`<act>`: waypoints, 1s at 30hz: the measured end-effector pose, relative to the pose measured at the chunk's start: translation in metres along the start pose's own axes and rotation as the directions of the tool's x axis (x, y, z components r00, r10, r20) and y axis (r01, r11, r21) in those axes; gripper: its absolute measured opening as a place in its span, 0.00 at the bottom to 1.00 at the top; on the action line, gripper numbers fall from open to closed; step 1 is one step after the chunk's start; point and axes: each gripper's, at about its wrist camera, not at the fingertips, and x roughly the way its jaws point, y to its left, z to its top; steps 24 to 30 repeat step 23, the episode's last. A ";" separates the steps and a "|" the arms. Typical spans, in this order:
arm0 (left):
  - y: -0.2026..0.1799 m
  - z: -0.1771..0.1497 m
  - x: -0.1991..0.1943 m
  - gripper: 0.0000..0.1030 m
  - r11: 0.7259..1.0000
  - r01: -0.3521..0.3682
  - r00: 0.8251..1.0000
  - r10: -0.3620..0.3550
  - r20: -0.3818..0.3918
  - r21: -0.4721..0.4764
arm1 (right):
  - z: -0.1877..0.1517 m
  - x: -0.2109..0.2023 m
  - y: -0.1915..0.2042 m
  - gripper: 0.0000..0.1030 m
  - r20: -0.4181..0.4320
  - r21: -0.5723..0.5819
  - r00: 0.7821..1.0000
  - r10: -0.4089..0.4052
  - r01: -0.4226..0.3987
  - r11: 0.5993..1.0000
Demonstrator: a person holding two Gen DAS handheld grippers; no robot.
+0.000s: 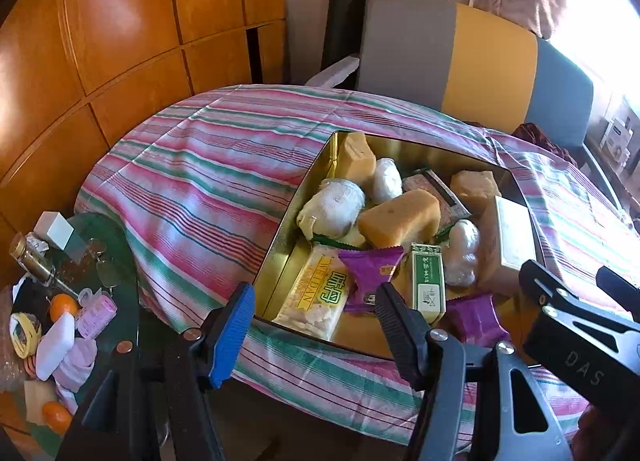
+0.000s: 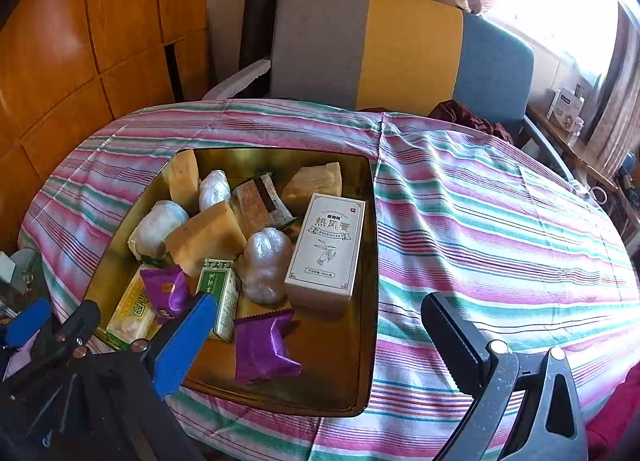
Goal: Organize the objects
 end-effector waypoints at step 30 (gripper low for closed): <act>-0.001 -0.002 0.000 0.58 1.000 -0.005 1.000 0.005 0.011 0.000 | 0.001 0.000 -0.003 1.00 0.024 0.001 1.000 -0.010 0.010 1.000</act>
